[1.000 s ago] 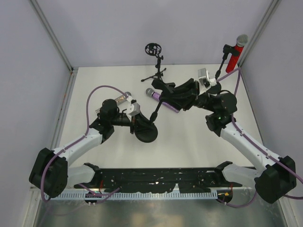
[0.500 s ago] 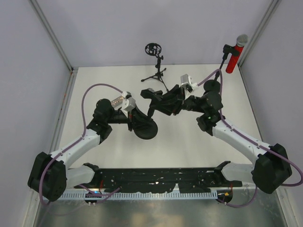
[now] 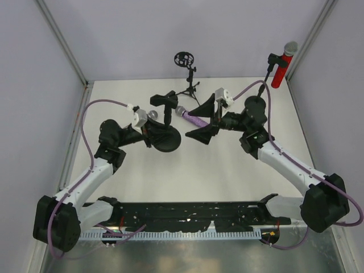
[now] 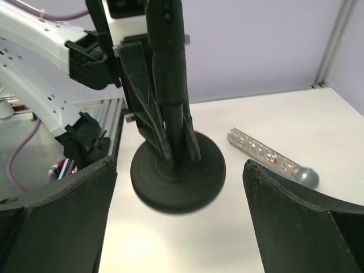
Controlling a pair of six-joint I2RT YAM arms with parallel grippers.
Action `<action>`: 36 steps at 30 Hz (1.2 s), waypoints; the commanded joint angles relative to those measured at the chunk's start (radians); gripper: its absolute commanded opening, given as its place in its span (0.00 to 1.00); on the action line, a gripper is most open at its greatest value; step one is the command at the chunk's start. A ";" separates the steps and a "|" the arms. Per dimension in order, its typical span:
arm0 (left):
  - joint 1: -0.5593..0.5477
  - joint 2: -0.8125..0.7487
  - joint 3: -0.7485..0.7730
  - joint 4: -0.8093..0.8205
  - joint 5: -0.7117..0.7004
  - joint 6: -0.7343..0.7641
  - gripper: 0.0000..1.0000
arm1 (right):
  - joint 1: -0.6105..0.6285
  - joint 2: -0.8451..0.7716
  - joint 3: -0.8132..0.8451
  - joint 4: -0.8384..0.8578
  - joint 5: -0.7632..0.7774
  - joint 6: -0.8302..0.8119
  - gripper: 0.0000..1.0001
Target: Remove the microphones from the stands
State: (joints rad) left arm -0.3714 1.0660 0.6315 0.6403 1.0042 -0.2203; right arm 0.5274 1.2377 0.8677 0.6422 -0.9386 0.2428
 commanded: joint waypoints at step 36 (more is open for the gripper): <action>0.445 0.942 0.516 0.590 -0.894 0.108 0.00 | -0.374 -0.299 -0.052 -0.590 0.003 -0.448 0.95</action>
State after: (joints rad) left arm 0.0689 1.9903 1.0843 0.9859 0.0914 -0.0971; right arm 0.1764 0.9367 0.8204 -0.0238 -0.9260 -0.2291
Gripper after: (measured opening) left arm 0.219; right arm 0.954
